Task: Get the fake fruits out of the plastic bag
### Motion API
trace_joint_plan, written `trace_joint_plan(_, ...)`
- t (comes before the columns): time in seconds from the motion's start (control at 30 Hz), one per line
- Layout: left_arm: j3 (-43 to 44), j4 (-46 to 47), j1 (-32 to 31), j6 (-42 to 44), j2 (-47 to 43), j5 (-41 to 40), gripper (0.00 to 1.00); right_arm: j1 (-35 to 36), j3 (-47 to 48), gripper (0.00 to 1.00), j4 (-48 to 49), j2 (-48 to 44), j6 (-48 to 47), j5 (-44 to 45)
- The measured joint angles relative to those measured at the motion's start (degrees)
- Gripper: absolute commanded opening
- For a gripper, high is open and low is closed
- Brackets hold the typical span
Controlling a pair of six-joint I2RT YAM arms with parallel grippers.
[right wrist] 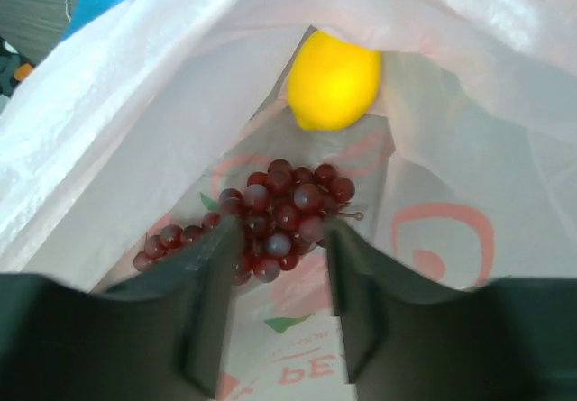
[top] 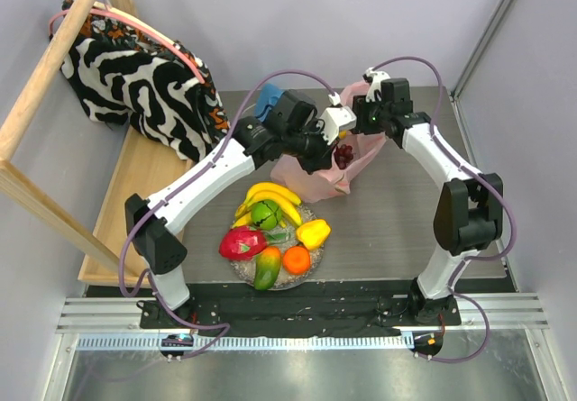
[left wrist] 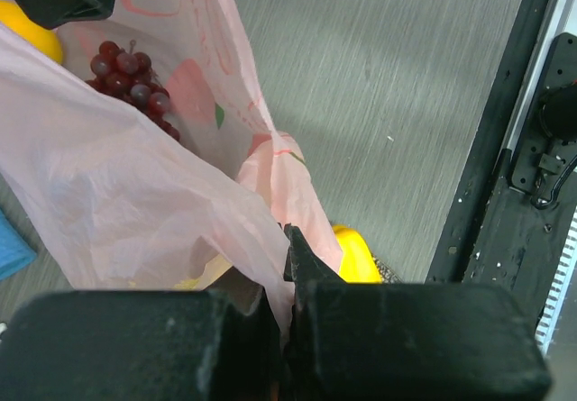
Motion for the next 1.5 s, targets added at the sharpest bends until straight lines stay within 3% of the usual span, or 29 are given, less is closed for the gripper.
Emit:
trace_joint_plan(0.13,-0.63,-0.09,0.0,-0.02,0.0,0.02,0.0,0.35,-0.22,0.7,0.76,2.1,2.14,-0.5)
trace_joint_plan(0.4,-1.01,-0.04,0.0,0.0,-0.07,0.02,0.0,1.29,7.34,0.79,0.68,15.85,5.27,2.82)
trace_joint_plan(0.6,-2.03,-0.2,0.0,-0.04,-0.09,0.26,0.0,3.8,13.62,0.86,0.57,21.27,5.64,7.21)
trace_joint_plan(0.77,-2.03,-0.2,0.02,-0.17,-0.09,0.5,0.0,5.51,20.31,0.86,1.05,26.58,5.57,12.22)
trace_joint_plan(0.9,-2.03,-0.2,0.02,-0.24,-0.09,0.46,0.0,6.01,27.06,0.73,1.68,33.29,4.28,14.32)
trace_joint_plan(1.03,-2.14,0.04,0.11,-0.22,-0.09,0.33,0.0,6.03,31.8,0.4,2.54,38.03,0.85,14.43)
trace_joint_plan(1.13,-2.14,0.02,0.11,-0.2,-0.09,0.13,0.0,6.03,32.7,0.26,2.62,38.27,-1.99,13.51)
trace_joint_plan(1.33,-1.99,-0.42,0.07,1.31,0.07,-0.22,0.0,5.09,29.94,0.19,2.1,35.17,-5.77,7.28)
trace_joint_plan(1.5,1.53,-1.31,1.01,3.21,2.05,-0.79,0.0,3.37,18.32,0.18,-0.39,22.25,-7.67,2.49)
